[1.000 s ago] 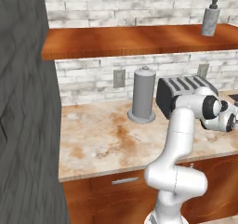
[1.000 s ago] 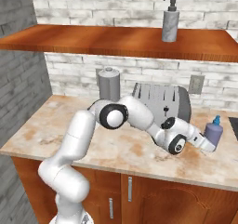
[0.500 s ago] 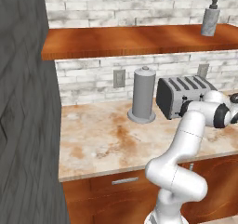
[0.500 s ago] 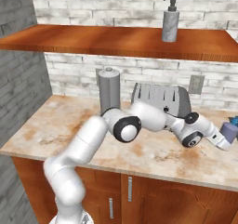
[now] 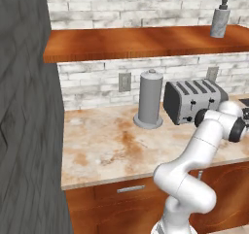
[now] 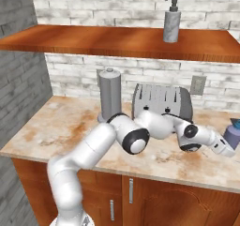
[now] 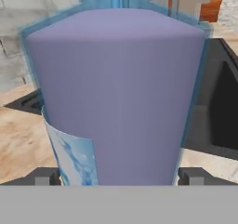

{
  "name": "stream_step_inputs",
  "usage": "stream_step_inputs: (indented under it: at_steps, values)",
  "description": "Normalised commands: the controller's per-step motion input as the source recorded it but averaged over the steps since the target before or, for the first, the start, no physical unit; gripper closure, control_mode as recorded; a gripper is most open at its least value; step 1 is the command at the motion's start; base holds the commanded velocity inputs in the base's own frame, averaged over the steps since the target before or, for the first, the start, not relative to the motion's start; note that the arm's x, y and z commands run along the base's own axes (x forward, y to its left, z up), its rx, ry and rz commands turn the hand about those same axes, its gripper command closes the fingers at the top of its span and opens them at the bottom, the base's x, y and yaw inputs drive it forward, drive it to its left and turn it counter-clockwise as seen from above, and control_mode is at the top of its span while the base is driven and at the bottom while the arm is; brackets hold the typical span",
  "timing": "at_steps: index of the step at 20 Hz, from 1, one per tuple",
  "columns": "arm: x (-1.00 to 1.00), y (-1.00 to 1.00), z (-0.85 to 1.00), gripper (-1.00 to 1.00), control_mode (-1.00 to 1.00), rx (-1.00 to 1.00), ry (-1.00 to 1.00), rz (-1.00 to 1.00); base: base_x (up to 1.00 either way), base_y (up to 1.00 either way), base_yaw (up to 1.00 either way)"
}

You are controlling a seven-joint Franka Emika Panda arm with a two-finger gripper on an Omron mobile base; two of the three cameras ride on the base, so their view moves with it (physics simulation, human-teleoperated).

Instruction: Locate and retrieve the soap dispenser and soap dispenser from the cabinet. Place them next to the sink.

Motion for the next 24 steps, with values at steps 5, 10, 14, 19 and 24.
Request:
stream_step_inputs:
  at_steps: [5, 10, 14, 19, 24]
  values:
    - [0.0, 0.15, -0.34, 1.0, -1.0, -0.16, 0.16, 0.0, 0.0, 0.0, 0.0]
    - [-0.01, 0.27, -0.27, -1.0, -1.0, -0.09, 0.22, 0.01, 0.0, 0.0, 0.0]
    - [-0.05, 0.06, -0.21, -1.0, -1.0, 0.05, 0.03, 0.0, 0.0, 0.0, 0.0]
    - [0.0, 0.0, -0.11, -1.0, -1.0, 0.09, -0.03, -0.03, 0.0, 0.0, 0.0]
    - [-0.07, 0.08, -0.04, -1.0, -1.0, 0.05, -0.01, -0.06, 0.0, 0.0, 0.0]
